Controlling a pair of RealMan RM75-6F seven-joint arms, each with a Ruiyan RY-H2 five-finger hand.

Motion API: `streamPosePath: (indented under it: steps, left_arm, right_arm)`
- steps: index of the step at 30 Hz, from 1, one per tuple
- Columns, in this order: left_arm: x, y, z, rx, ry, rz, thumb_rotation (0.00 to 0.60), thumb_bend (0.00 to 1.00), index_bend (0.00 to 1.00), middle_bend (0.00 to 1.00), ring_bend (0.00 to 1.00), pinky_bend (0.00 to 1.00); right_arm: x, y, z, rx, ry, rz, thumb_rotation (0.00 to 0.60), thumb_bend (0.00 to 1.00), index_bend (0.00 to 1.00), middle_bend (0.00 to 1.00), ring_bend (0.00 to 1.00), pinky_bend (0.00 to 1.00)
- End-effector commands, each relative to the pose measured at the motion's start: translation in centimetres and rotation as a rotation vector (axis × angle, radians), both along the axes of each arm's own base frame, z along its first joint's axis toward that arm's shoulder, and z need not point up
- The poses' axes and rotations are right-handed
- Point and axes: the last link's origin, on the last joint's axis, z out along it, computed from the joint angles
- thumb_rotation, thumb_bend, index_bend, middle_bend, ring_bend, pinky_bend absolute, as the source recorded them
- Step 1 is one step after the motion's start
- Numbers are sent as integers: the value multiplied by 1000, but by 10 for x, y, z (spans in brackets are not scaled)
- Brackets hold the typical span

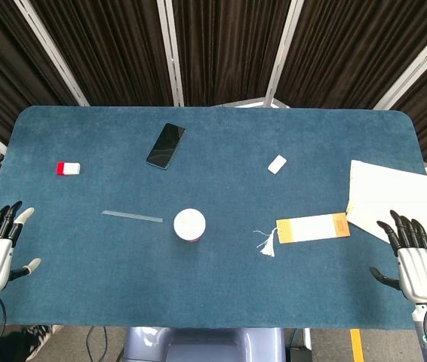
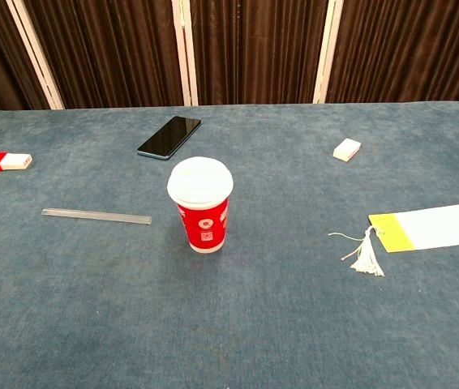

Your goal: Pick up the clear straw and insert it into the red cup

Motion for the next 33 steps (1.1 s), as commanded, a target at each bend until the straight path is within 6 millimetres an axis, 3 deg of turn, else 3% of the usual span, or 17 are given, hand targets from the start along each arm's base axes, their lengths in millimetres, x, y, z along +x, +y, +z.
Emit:
streamPosePath:
  steps: [1,28,33]
  left_arm:
    - [0,0,0,-1,1,0,600,62,131,0,0,0]
    - [-1,6,-3,-14,-4,12,600,68,131,0,0,0]
    - [1,11,-1,-6,-9,10,600,77,184,0,0,0]
  right_arm:
    - [0,0,0,1,0,0,600,134,135,0,0,0]
    - [-1,0,1,-3,-7,-12,600,134,135,0,0,0]
    - [-1,1,1,-4,-12,-13,600,135,135,0,0,0]
